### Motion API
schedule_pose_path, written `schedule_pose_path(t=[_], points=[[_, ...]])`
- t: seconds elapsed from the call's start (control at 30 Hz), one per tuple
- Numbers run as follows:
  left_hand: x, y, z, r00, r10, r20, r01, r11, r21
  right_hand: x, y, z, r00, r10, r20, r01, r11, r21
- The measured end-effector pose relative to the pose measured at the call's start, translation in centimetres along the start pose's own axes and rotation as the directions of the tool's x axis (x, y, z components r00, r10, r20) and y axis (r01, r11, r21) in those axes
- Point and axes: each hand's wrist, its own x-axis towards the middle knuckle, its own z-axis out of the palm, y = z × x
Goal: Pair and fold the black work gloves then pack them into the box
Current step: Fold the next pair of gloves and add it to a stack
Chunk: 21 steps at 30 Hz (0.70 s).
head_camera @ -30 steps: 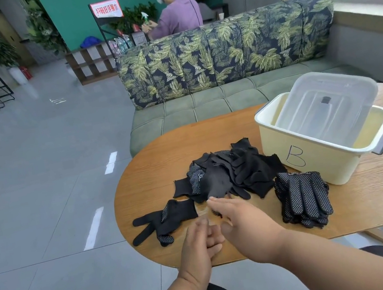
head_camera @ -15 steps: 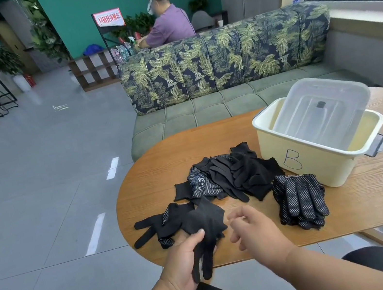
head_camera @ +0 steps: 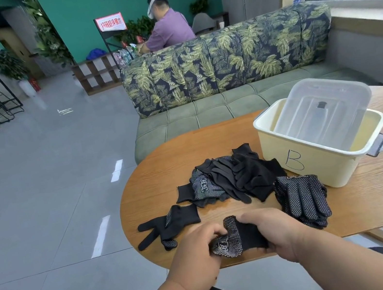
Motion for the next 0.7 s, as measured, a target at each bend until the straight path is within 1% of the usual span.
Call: schedule_pose_path(t=[0.07, 0.1, 0.17, 0.23, 0.3, 0.37, 0.43, 0.47, 0.53, 0.6, 0.63, 0.7], points=[[0.0, -0.6, -0.4, 0.995, -0.095, 0.034, 0.095, 0.995, -0.005, -0.1, -0.3, -0.5, 0.991, -0.13, -0.043, 0.123, 0.982, -0.145], [0.1, -1.1, -0.5, 0.99, -0.135, 0.05, 0.134, 0.991, 0.011, -0.1, -0.6, -0.8, 0.981, -0.19, -0.049, 0.178, 0.967, -0.182], [0.5, -2.2, -0.5, 0.98, -0.192, 0.052, 0.187, 0.979, 0.085, -0.7, -1.5, -1.1, 0.957, -0.286, -0.049, 0.272, 0.943, -0.192], [1.1, -3.3, -0.3, 0.967, -0.251, 0.033, 0.239, 0.948, 0.21, -1.2, -2.2, -1.3, 0.934, -0.355, -0.033, 0.343, 0.919, -0.194], [1.6, -4.1, 0.0, 0.956, -0.293, 0.013, 0.269, 0.893, 0.362, -1.6, -2.6, -1.5, 0.924, -0.381, -0.014, 0.371, 0.907, -0.199], [2.1, -4.6, 0.1, 0.949, -0.314, -0.016, 0.285, 0.838, 0.466, -1.7, -2.8, -1.7, 0.919, -0.395, 0.004, 0.386, 0.897, -0.214], [2.3, -4.7, 0.3, 0.946, -0.319, -0.053, 0.298, 0.797, 0.525, -1.8, -3.2, -1.8, 0.924, -0.382, 0.016, 0.378, 0.907, -0.183], [2.4, -4.7, 0.4, 0.945, -0.319, -0.076, 0.31, 0.795, 0.521, -1.9, -3.4, -1.8, 0.928, -0.371, 0.023, 0.37, 0.917, -0.147], [2.5, -5.0, 0.4, 0.933, -0.326, -0.153, 0.359, 0.816, 0.453, -2.0, -3.7, -1.8, 0.934, -0.356, 0.021, 0.356, 0.933, -0.056], [2.7, -5.4, -0.2, 0.882, -0.37, -0.291, 0.45, 0.844, 0.292, -1.8, -3.5, -1.9, 0.942, -0.334, 0.024, 0.332, 0.942, 0.053], [2.7, -5.6, -0.9, 0.833, -0.406, -0.375, 0.496, 0.849, 0.183, -1.5, -3.4, -2.0, 0.947, -0.319, 0.025, 0.315, 0.943, 0.106], [2.7, -5.9, -2.6, 0.694, -0.527, -0.49, 0.559, 0.824, -0.095, -1.1, -3.2, -2.1, 0.958, -0.288, 0.015, 0.279, 0.94, 0.195]])
